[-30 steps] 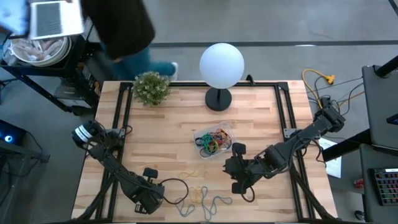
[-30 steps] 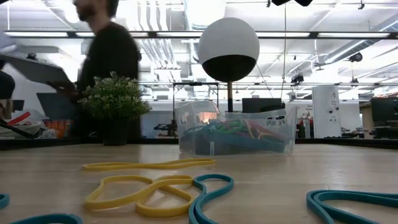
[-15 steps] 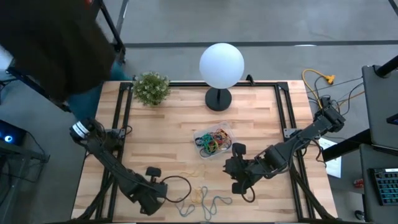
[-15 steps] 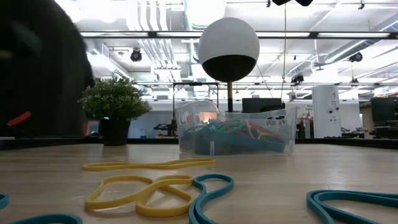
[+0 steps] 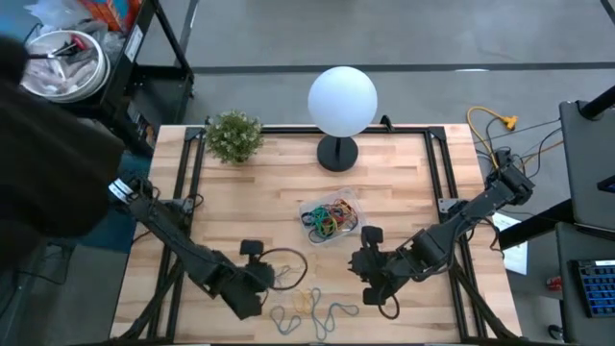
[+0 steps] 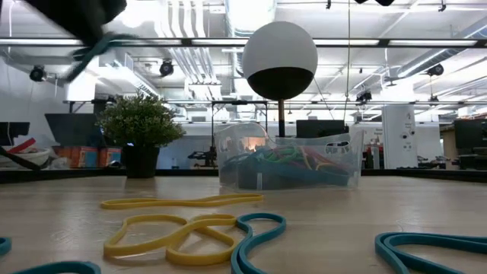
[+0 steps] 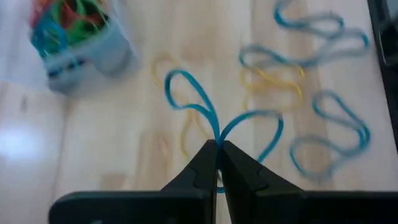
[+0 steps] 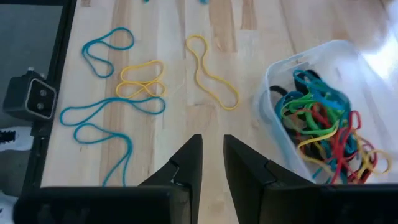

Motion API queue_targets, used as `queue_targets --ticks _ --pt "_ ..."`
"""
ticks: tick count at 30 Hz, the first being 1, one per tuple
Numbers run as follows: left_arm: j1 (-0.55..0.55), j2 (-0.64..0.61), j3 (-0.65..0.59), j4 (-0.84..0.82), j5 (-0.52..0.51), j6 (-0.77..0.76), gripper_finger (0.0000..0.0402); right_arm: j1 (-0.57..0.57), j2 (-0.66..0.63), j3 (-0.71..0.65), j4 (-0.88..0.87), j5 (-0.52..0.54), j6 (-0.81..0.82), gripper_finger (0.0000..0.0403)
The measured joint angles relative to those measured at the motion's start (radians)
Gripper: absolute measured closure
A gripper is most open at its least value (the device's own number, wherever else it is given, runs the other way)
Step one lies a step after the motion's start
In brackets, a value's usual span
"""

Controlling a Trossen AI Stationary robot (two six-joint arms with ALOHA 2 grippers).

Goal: Pick and place rubber bands into bin
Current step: Put the blue rubber band into the transparent bin

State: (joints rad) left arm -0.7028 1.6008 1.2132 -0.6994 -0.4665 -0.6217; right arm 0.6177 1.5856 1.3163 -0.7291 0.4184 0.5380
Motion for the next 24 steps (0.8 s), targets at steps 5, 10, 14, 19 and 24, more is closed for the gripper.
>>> queue_targets --ticks 5,10,14,19,24 --pt "0.08 -0.001 0.005 0.085 -0.03 0.088 0.0401 0.031 0.0 -0.007 -0.06 0.0 0.079 0.0344" --pt "0.169 -0.001 0.006 0.21 -0.041 0.2 0.0402 0.071 0.0 -0.015 -0.119 0.001 0.165 0.0344" --pt "0.24 -0.001 0.006 0.302 -0.041 0.276 0.0402 0.1 0.0 -0.023 -0.137 0.003 0.217 0.0344" --pt "0.331 0.001 0.006 0.379 -0.041 0.34 0.0402 0.129 0.0 -0.035 -0.138 0.031 0.274 0.0344" --pt "0.413 0.019 0.006 0.433 -0.043 0.342 0.0402 0.146 0.0 -0.055 -0.137 0.032 0.323 0.0344"
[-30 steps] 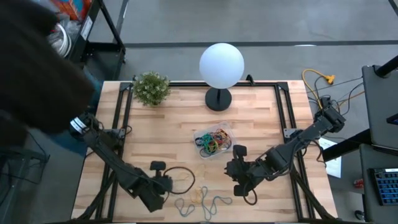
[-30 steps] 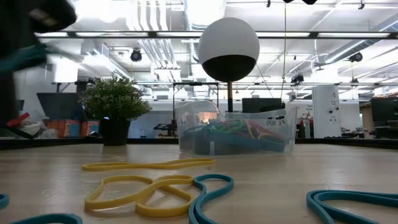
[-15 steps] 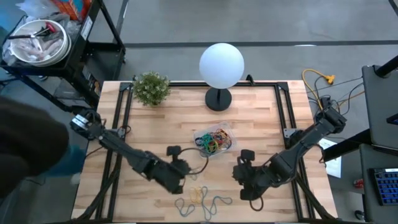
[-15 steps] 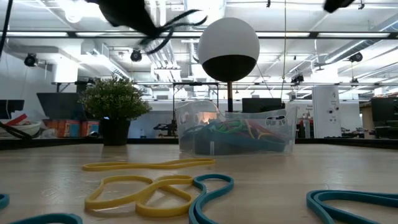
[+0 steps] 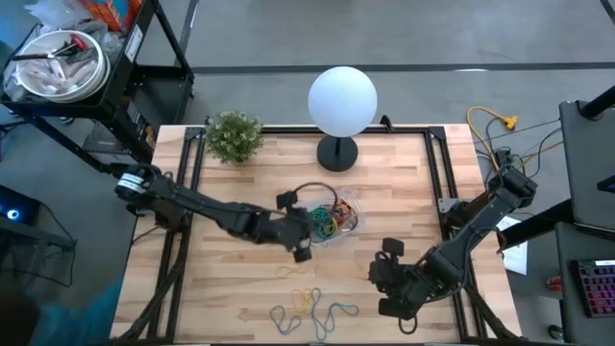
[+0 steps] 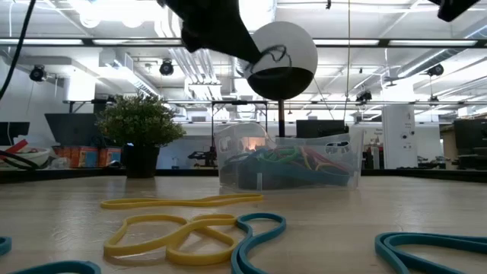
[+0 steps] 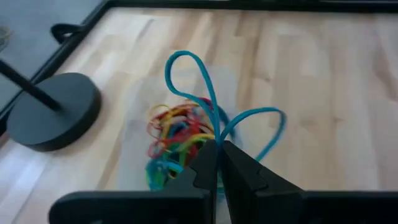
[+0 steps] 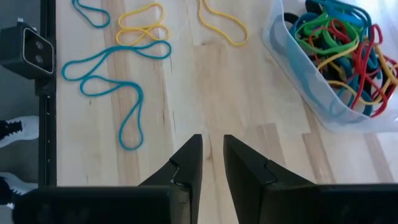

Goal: Pick and place rubber bands into bin
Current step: Put the blue rubber band into the transparent bin

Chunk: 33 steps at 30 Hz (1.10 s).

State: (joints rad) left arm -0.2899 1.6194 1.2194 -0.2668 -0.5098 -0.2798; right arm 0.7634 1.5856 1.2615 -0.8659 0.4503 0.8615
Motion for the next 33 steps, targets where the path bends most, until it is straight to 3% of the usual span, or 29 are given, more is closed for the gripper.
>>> queue_targets --ticks 14,20,33 --pt "0.091 0.113 0.0 0.024 0.02 -0.001 0.0402 0.005 0.0 -0.025 0.002 0.002 0.024 0.0345" --pt "0.111 0.134 -0.001 0.022 0.117 -0.025 0.0396 0.005 0.0 -0.029 0.001 0.003 0.021 0.0346" --pt "0.128 0.126 -0.001 0.016 0.203 -0.029 0.0281 0.005 0.0 -0.036 0.002 0.005 0.016 0.0346"
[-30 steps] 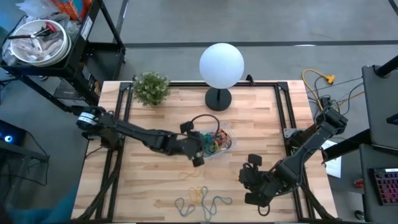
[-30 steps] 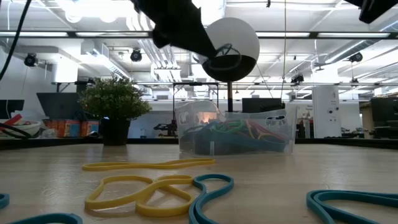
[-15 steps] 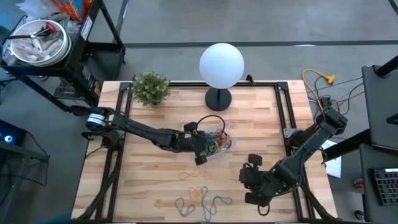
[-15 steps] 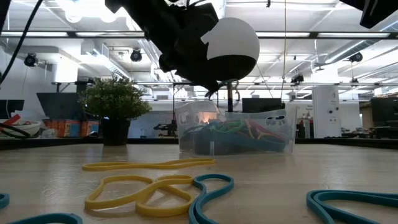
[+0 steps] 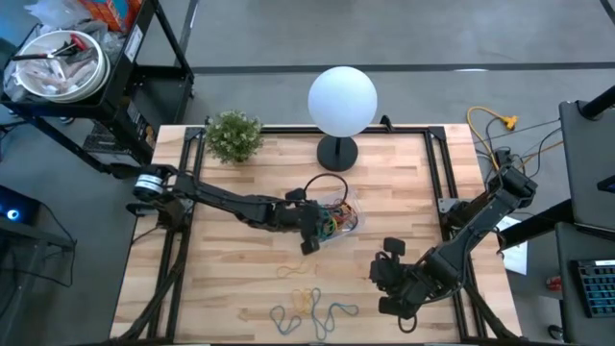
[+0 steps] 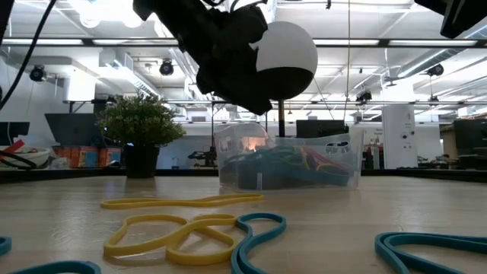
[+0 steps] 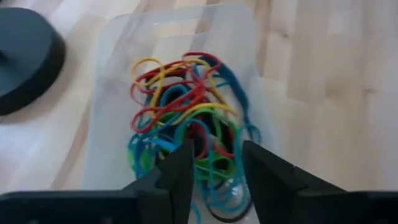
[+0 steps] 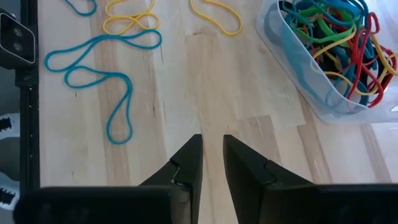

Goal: Pick and place rubber bands into bin
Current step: Put the blue rubber band into the transparent bin

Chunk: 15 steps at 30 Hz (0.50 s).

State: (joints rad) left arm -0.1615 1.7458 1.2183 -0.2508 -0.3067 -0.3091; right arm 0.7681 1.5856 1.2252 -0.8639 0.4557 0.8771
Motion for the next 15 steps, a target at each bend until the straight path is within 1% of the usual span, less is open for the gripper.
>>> queue_targets --ticks 7,11,15 --pt "-0.017 -0.071 0.0 0.0 0.093 -0.027 0.0277 -0.003 0.0 -0.02 0.008 0.062 -0.025 0.0346" --pt "-0.054 -0.141 0.0 0.001 0.104 -0.027 0.0277 -0.022 0.0 -0.023 0.02 0.068 -0.029 0.0346" --pt "-0.1 -0.212 -0.001 -0.002 0.105 -0.004 0.0277 -0.041 0.0 -0.033 0.128 0.068 -0.125 0.0346"
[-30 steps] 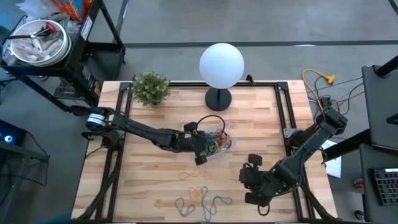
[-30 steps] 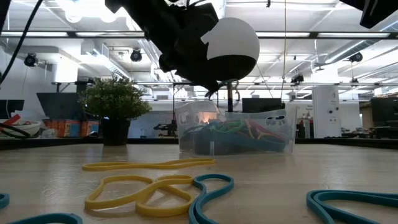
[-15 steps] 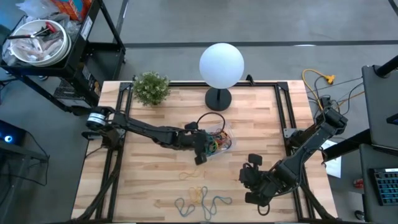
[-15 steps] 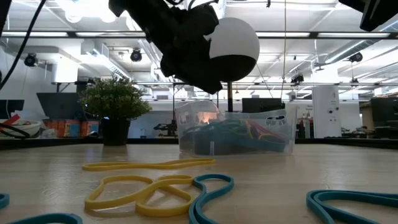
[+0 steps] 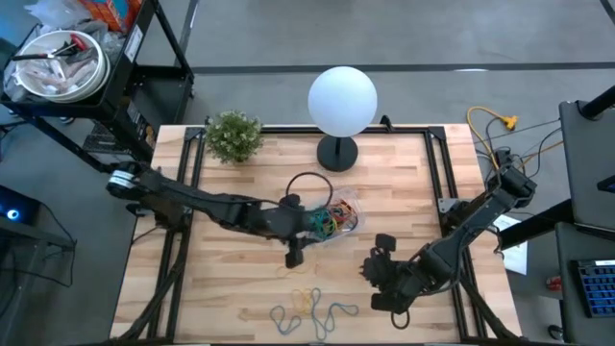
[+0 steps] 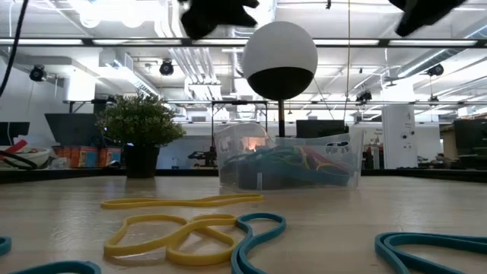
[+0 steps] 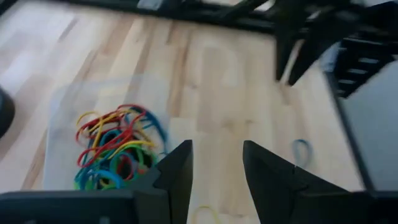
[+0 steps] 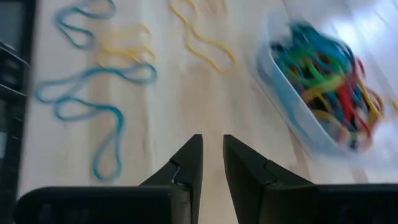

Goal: Pick and place rubber bands into bin
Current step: Put the blue rubber band into the transparent bin

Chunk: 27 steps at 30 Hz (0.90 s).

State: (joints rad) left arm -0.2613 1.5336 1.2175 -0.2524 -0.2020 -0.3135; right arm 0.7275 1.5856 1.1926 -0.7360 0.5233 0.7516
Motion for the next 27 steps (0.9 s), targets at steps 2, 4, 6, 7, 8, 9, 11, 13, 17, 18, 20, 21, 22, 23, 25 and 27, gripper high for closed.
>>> queue_targets --ticks 2,4,6,7,8,9,11,13,17,18,20,21,22,23,25,27 --pt "-0.029 -0.036 0.0 -0.001 0.0 0.014 0.0277 -0.011 0.0 -0.007 0.074 -0.003 -0.06 0.0346" --pt "-0.058 -0.065 0.0 0.002 -0.001 0.03 0.0277 -0.02 0.0 -0.016 0.148 -0.005 -0.109 0.0346" --pt "-0.09 -0.095 0.0 -0.002 -0.001 0.037 0.0277 -0.03 0.0 -0.023 0.192 -0.006 -0.142 0.0346" --pt "-0.103 -0.109 0.0 0.001 0.0 0.039 0.0277 -0.034 0.0 -0.024 0.206 -0.009 -0.151 0.0346" --pt "-0.117 -0.121 0.0 0.0 -0.001 0.039 0.0277 -0.039 0.0 -0.026 0.217 -0.022 -0.159 0.0346" --pt "-0.131 -0.133 0.0 0.001 0.0 0.038 0.0277 -0.045 0.0 -0.027 0.224 -0.044 -0.168 0.0346" --pt "-0.163 -0.154 0.0 -0.002 -0.001 0.037 0.0277 -0.059 0.0 -0.033 0.237 -0.108 -0.178 0.0346" --pt "-0.188 -0.172 0.0 -0.002 -0.001 0.033 0.0277 -0.071 0.0 -0.043 0.261 -0.168 -0.18 0.0346" --pt "-0.237 -0.188 -0.001 -0.003 -0.009 0.031 0.0277 -0.084 0.0 -0.087 0.376 -0.255 -0.18 0.0346" --pt "-0.248 -0.188 -0.003 -0.003 -0.015 0.029 0.0277 -0.084 0.0 -0.102 0.417 -0.266 -0.181 0.0346" --pt "-0.265 -0.189 -0.011 -0.011 -0.018 0.003 0.0277 -0.083 0.0 -0.131 0.508 -0.292 -0.184 0.0346" --pt "-0.272 -0.189 -0.015 -0.024 -0.019 -0.018 0.0277 -0.083 0.0 -0.144 0.547 -0.308 -0.186 0.0346" --pt "-0.278 -0.189 -0.021 -0.035 -0.021 -0.036 0.0277 -0.083 0.0 -0.158 0.584 -0.326 -0.187 0.0346" --pt "-0.284 -0.189 -0.03 -0.036 -0.022 -0.057 0.0277 -0.082 0.0 -0.172 0.616 -0.344 -0.187 0.0346" --pt "-0.294 -0.189 -0.052 -0.038 -0.023 -0.091 0.0277 -0.082 0.0 -0.195 0.665 -0.371 -0.188 0.0346" --pt "-0.304 -0.189 -0.068 -0.041 -0.023 -0.115 0.0277 -0.082 0.0 -0.208 0.676 -0.376 -0.187 0.0346"
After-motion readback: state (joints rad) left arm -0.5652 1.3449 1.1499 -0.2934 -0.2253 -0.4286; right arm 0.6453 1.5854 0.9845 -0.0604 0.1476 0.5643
